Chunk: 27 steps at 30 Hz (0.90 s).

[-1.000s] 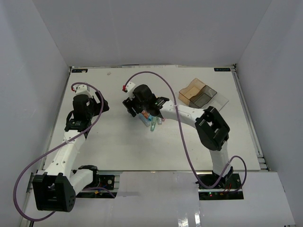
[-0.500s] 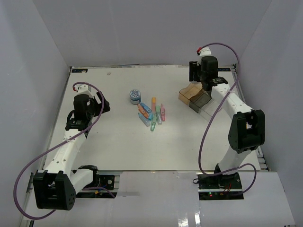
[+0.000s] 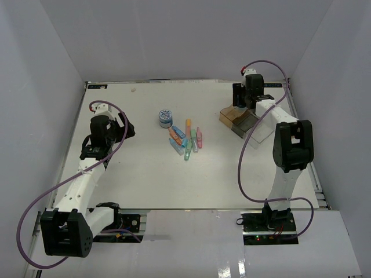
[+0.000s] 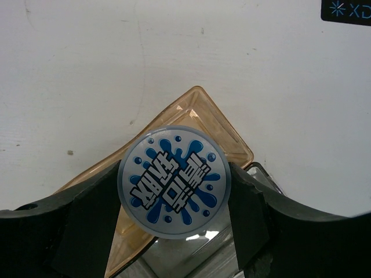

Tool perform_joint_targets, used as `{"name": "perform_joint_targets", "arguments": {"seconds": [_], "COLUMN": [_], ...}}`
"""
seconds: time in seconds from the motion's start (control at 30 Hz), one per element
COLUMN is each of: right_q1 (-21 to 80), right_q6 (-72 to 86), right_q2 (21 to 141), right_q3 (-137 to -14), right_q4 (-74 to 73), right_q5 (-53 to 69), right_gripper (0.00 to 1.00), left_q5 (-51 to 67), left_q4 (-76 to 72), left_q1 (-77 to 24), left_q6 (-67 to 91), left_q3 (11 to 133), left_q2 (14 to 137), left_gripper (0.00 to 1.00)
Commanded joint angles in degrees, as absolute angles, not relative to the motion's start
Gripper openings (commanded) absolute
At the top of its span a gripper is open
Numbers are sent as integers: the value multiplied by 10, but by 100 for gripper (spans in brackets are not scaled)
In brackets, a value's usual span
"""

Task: Sort the stationery into containers
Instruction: Place the stationery in the storage box.

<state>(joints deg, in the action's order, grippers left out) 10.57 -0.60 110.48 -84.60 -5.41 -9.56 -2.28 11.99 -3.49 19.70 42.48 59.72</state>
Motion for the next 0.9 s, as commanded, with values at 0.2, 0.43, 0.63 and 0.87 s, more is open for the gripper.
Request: {"name": "perform_joint_targets", "arguments": {"seconds": [0.2,0.43,0.63,0.87], "right_q1": [98,90,86,84], "right_q6": [-25,-23,-21,-18], "right_q2": [1129,1143,1144,1159], "right_q3": [-882,-861,-831,-832], "right_q4": [10,48,101,104], "right_q5": [-76,-81,-88,-88], "right_gripper": [30,36,42,64], "left_q5": [-11,-11,-9,-7], "left_q4": [119,119,119,119], "left_q1": [-32,-31,-31,-32], "left_q6": [192,191,192,192], "left_q3": [436,436,436,436], "left_q2": [598,599,600,606], "left_gripper": [98,98,98,98]}}
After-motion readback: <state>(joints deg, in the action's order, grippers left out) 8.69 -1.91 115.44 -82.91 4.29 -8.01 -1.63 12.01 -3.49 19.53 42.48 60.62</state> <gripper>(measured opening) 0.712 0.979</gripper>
